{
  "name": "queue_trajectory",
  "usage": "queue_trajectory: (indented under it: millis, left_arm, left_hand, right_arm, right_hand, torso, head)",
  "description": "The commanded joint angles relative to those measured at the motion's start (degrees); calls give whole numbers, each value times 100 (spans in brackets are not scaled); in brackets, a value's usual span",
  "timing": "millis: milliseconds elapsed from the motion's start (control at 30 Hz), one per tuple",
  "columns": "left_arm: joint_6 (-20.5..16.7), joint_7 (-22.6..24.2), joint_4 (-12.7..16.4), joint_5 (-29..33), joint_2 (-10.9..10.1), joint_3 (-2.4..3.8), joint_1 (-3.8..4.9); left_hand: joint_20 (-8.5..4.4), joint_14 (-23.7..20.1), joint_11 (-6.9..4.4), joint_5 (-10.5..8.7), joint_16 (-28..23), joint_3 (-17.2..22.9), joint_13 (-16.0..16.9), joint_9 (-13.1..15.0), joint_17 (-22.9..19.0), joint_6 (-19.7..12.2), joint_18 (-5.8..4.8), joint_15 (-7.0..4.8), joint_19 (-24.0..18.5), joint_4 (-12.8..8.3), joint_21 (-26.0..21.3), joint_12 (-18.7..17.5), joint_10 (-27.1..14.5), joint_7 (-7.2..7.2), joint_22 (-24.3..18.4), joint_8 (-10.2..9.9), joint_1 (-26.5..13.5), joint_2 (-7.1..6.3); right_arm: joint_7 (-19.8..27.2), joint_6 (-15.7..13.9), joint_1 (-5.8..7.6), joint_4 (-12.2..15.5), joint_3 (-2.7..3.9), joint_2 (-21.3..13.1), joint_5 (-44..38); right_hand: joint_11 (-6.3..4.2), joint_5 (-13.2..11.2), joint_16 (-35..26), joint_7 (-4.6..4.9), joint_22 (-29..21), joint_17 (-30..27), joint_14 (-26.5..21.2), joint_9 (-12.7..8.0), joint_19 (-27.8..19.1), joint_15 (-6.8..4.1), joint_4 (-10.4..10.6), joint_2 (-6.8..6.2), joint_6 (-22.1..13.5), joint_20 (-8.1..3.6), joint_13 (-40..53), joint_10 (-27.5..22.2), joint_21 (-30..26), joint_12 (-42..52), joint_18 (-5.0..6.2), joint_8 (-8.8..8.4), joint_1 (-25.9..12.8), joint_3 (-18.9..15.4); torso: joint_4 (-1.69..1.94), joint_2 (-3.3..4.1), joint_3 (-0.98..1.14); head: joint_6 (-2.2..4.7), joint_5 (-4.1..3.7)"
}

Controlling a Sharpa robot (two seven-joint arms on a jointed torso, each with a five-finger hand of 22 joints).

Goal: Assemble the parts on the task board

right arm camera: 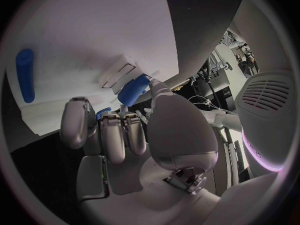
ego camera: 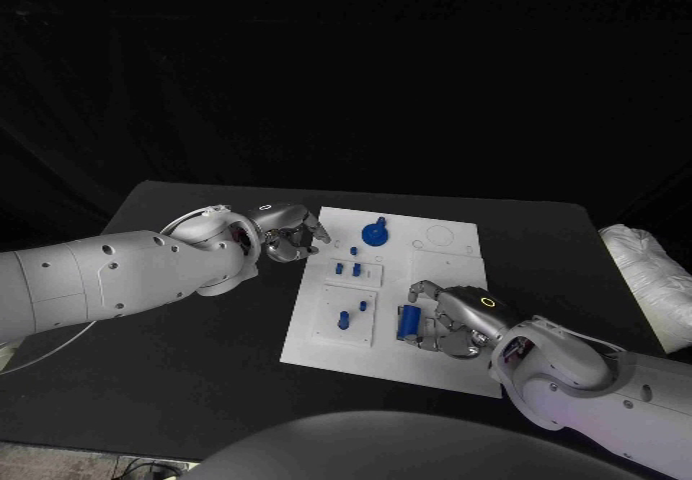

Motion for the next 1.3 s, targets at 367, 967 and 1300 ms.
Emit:
queue_trajectory:
  millis: [367, 967, 1300]
  left_arm:
    - [154, -44, 5, 22, 14, 3, -3]
    - [191, -59, -8, 22, 34, 3, -20]
    - [209, -65, -16, 22, 42, 3, -33]
  left_hand:
    - [38, 0, -1, 35, -13, 32, 0, 9, -13, 2, 30, 22, 0, -6, -2, 32, 33, 40, 887, 35, 46, 0]
    - [38, -3, 5, 37, -15, 38, 0, 9, -18, 3, 29, 23, 1, -5, 2, 34, 42, 41, 887, 35, 46, 4]
    - [39, -13, 11, 39, -24, 51, 0, 9, -35, 3, 31, 26, -4, -5, -10, 36, 55, 42, 884, 34, 49, 11]
  right_arm:
    - [-8, 149, -7, -19, 0, 37, -52]
    - [107, 121, -7, -35, 1, 40, 4]
    - [353, -129, -7, -31, 2, 16, 233]
  right_hand:
    - [10, 780, 20, 121, 894, 1506, 598, -180, -54, 12, -98, -9, -120, -11, 1510, 607, -43, 22, 61, 266, 145, 78]
    - [3, 2388, 20, 110, 887, 1506, 598, -631, -64, 5, -116, -99, -80, -18, 1510, 607, -86, 22, 67, 623, 202, 492]
    - [-43, 2652, 20, 60, 902, 1506, 598, -1071, -21, -34, 66, -130, 432, -50, 1510, 607, -52, 22, 57, 645, -75, 705]
  torso:
    - [2, 2, 2]
    - [4, -2, 5]
    - [1, -1, 4]
  head:
    - [0, 3]
    - [0, 12]
    - [0, 43]
